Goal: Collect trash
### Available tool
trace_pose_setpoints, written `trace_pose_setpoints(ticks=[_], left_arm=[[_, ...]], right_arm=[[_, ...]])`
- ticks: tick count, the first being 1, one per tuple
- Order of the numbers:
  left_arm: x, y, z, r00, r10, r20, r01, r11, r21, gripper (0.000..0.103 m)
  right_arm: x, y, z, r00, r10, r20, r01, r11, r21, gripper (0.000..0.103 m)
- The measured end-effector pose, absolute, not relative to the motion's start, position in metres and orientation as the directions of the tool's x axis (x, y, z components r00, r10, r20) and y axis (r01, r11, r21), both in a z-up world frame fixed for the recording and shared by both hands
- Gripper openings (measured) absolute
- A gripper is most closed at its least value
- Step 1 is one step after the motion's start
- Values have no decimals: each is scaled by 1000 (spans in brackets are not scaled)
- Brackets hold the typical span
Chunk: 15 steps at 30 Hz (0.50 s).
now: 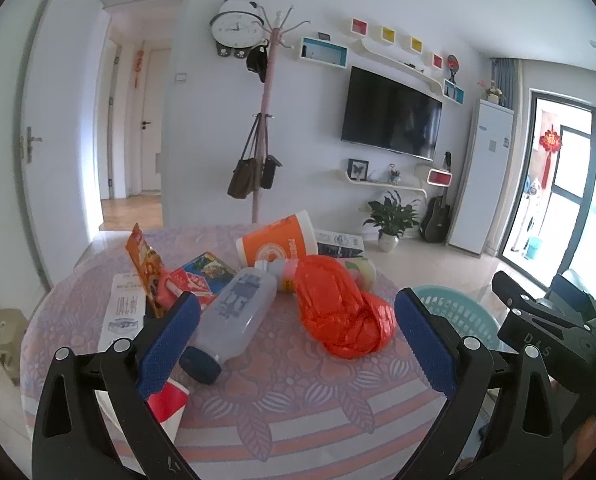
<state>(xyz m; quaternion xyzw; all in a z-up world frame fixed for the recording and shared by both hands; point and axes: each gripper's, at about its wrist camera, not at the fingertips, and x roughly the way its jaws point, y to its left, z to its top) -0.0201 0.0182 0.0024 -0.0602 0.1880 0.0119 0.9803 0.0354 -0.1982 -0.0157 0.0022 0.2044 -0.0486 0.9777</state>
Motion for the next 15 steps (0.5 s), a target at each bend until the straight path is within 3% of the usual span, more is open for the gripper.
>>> trace_pose_setpoints(ticks=[15], left_arm=[[-27,18,-1,927,-9,-376,-42,991,-127,95]], right_arm=[[34,-198,-17,916,-76,-395,85,996,6,95]])
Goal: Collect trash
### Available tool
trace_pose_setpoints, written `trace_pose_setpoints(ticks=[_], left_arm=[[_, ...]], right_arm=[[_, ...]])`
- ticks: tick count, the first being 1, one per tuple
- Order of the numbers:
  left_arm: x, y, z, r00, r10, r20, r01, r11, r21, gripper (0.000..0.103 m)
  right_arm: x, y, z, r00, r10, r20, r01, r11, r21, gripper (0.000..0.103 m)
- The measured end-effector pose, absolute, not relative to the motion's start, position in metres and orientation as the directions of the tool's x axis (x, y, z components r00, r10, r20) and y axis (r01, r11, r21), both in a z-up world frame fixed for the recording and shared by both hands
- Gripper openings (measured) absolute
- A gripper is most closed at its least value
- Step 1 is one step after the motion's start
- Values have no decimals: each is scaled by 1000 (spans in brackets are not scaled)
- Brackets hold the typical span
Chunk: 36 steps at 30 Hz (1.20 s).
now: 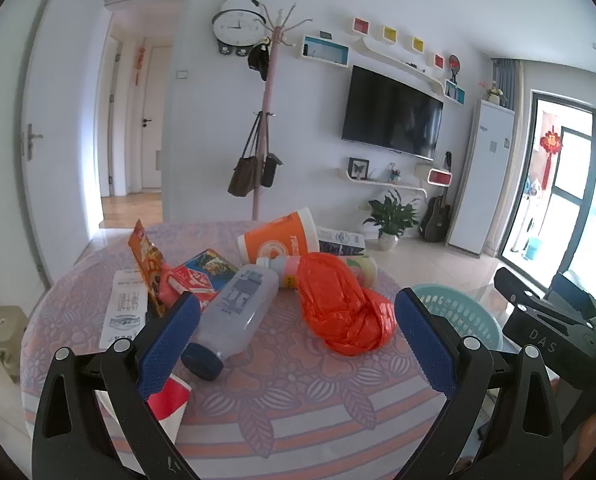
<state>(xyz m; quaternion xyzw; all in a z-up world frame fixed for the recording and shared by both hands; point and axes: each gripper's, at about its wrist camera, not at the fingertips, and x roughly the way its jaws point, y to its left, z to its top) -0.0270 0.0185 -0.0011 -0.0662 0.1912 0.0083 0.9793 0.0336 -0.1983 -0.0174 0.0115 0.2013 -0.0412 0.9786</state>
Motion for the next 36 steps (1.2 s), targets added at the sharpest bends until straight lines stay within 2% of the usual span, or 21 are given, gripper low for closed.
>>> trace_pose_setpoints(ticks=[14,17,21,23,25,28,33,35,36], left_arm=[[-27,34,1,923,-5,-385,-58,987,-152,95],[-31,48,3,920,16,-391,-86,983,-164,95],[-39,80,4,914,55,-401,-140,973,-184,95],[-46,97,3,909,89,-407,-176,968,-181,95],[-55,115,1,898,137,-417,-223,961,-165,95],[-67,144,-7,878,165,-448,-267,948,-175,95],[-73,174,-30,837,71,-542,-231,944,-234,94],[-69,177,-44,814,21,-581,-209,943,-258,94],[-67,177,-50,804,-1,-595,-199,942,-270,94]], right_arm=[[34,-188,-16,922,-48,-385,53,999,1,95],[37,-183,-16,922,-28,-387,30,1000,-1,91],[44,-170,-18,918,37,-395,-37,999,8,80],[51,-163,-20,907,83,-412,-81,996,22,70],[60,-153,-23,895,129,-427,-128,991,32,55],[74,-141,-29,876,184,-445,-178,982,55,50],[105,-120,-50,826,257,-502,-266,962,55,50],[114,-112,-57,803,276,-527,-295,954,50,55],[119,-108,-61,791,283,-543,-307,951,48,64]])
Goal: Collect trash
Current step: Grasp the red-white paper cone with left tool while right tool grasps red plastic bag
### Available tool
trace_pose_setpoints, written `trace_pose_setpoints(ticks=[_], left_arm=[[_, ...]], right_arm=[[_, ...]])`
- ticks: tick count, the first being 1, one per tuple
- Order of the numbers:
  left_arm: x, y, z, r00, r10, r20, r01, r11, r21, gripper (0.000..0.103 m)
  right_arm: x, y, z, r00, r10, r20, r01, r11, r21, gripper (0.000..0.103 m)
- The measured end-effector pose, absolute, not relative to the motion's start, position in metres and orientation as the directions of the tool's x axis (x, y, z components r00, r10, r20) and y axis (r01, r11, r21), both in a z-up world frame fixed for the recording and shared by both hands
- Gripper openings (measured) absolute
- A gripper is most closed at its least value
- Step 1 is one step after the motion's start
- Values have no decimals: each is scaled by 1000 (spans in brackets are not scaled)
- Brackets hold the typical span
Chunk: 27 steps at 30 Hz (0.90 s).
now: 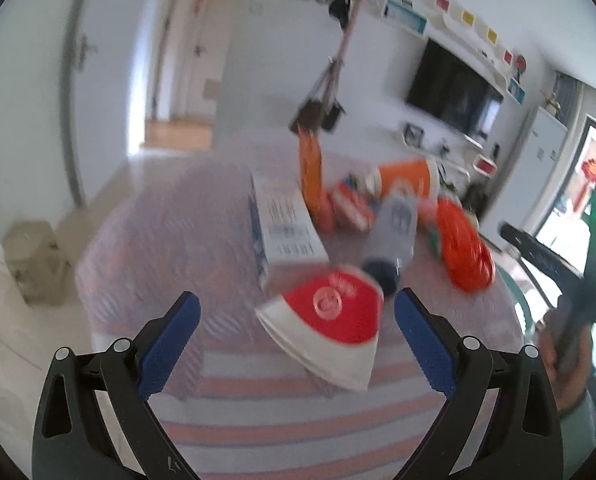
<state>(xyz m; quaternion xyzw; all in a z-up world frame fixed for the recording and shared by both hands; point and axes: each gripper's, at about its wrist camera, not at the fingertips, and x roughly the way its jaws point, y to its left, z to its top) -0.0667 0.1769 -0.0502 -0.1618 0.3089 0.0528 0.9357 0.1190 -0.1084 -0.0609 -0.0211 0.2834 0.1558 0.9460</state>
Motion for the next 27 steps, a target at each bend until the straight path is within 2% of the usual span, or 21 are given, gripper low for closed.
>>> trace_pose_setpoints(ticks=[1,7,11,16,20,21,22,23,25,27], left_arm=[[-63,176,-57,790,-23,-612,-194,939,-286,94],[-35,164,-85,723,-55,-689,-187,944,-272,94],[-23,160,-98,679,-56,-732,-195,947,-254,93],[-22,152,-100,673,-5,-739,-208,958,-197,86],[-28,152,-97,686,-17,-727,-212,952,-222,84],[-29,152,-97,689,-14,-724,-215,951,-223,84],[-29,150,-96,692,-10,-722,-218,950,-222,83],[-30,149,-95,699,-4,-715,-221,950,-221,83],[-33,147,-92,718,-3,-696,-213,951,-223,83],[-33,144,-90,724,-4,-690,-210,951,-226,83]], right_arm=[[123,-105,-65,781,285,-556,-314,948,45,74],[140,-93,-82,726,310,-614,-360,932,44,89],[150,-84,-92,689,296,-661,-374,927,24,91],[161,-77,-102,640,287,-713,-384,923,27,91],[164,-79,-104,631,286,-721,-373,927,41,91],[165,-79,-105,632,274,-725,-365,930,33,87],[166,-78,-106,631,265,-729,-361,932,26,73],[166,-77,-106,630,263,-731,-363,931,21,66],[163,-75,-105,640,260,-723,-370,929,6,46],[157,-74,-103,656,259,-709,-376,926,-9,35]])
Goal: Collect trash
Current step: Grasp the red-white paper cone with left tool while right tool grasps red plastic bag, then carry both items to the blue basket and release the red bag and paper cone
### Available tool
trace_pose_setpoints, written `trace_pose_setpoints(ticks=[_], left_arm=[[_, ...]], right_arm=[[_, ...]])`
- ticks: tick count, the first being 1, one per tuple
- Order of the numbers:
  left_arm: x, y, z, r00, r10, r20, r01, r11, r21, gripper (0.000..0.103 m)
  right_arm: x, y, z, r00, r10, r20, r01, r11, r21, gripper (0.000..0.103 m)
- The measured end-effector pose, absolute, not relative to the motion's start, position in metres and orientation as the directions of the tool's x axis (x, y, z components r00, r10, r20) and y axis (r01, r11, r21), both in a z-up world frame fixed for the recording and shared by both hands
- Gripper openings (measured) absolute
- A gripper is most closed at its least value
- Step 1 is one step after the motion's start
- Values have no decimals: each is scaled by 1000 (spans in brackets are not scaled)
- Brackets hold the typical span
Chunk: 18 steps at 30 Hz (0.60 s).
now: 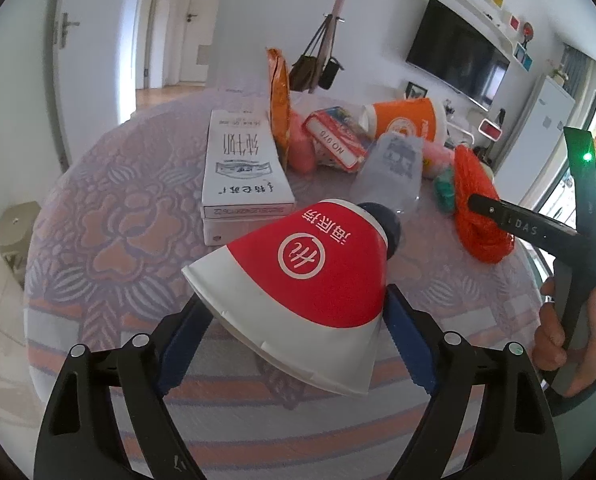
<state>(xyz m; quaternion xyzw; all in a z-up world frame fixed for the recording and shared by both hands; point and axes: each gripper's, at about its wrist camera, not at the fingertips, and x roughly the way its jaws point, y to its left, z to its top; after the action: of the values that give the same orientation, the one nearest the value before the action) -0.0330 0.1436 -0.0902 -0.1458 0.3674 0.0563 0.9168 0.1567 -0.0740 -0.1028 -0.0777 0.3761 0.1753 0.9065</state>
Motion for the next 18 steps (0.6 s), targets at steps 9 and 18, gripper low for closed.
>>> trace_pose_setpoints(ticks=[9,18], left_arm=[[-53,128,-51,804,-23,-595,-144,962,-231,82],[-1,69,3,838,-93,-538,-7,983,-181,83]], right_arm=[[132,-95,-76,734,322,-598,-379,925,33,24],[136,-169,-27,823,260,-505,-256,963,78,24]])
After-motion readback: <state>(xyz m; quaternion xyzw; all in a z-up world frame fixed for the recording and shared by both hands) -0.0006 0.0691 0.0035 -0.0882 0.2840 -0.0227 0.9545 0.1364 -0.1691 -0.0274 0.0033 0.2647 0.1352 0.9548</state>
